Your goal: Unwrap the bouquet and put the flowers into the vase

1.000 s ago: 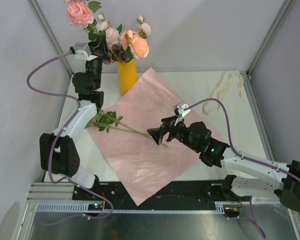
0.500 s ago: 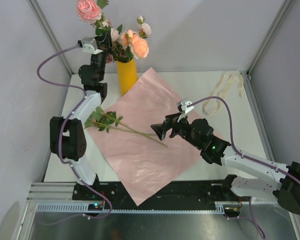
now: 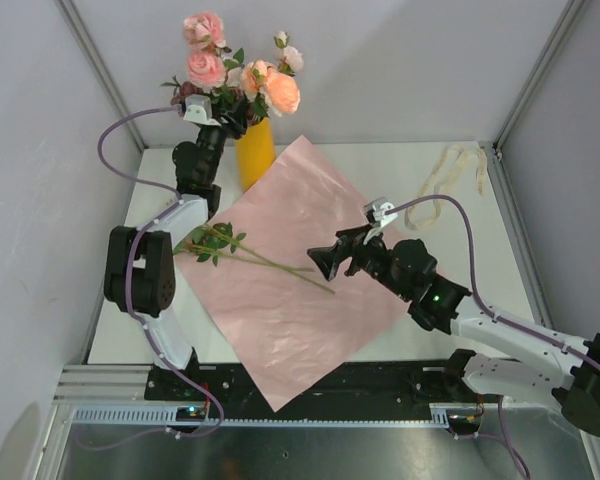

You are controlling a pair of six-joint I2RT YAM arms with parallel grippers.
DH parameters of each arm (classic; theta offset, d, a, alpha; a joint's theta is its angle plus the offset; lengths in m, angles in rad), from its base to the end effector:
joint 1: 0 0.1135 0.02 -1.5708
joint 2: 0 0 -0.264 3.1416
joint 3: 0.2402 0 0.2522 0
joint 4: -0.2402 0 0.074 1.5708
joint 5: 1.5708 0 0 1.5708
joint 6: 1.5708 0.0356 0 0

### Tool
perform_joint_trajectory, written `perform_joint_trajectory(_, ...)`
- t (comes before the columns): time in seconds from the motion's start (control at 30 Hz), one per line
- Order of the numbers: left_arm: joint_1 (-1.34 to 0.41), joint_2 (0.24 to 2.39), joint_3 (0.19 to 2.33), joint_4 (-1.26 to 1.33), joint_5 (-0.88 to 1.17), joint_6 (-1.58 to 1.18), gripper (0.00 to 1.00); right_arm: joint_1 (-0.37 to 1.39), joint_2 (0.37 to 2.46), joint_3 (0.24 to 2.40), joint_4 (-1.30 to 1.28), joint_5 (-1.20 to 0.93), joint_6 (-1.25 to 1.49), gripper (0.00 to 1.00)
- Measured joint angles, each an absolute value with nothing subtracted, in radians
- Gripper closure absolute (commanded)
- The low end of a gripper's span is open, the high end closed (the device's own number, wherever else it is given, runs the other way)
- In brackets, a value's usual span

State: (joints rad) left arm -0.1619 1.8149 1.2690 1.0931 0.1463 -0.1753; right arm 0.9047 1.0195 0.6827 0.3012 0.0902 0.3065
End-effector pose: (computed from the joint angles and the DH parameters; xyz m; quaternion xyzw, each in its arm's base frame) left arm 0.4113 -0.0724 0.3506 0.0604 0.4889 -0.1812 0.8512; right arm 0.1521 0.1884 0.3102 -0.1819 0.6962 0.3682 0.5888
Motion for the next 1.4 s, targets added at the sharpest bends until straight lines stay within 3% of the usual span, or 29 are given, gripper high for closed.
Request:
perform_joint_trajectory(0.1, -0.160, 1.781, 1.219, 1.061, 0.142, -0.187, 0.24, 0.905, 0.987, 0.683, 0.297, 0.091, 0.317, 0.01)
perform_joint_trajectory(0.2, -0.159, 1.711, 1.163, 1.028, 0.139, -0.199, 0.19, 0.909, 0.958, 0.683, 0.290, 0.099, 0.326, 0.01)
perform_joint_trajectory(0.7, -0.159, 1.246, 0.860, 0.711, 0.106, -0.220, 0.12, 0.955, 0.791, 0.680, 0.160, 0.172, 0.378, 0.01)
perform_joint_trajectory(1.0, -0.159, 1.096, 0.889, 0.601, 0.086, -0.218, 0.18, 1.015, 0.710, 0.680, 0.096, 0.214, 0.394, 0.01)
perform_joint_trajectory(1.4, -0.158, 1.389, 1.216, 0.537, 0.092, -0.201, 0.40, 1.039, 0.772, 0.680, 0.080, 0.251, 0.397, 0.01)
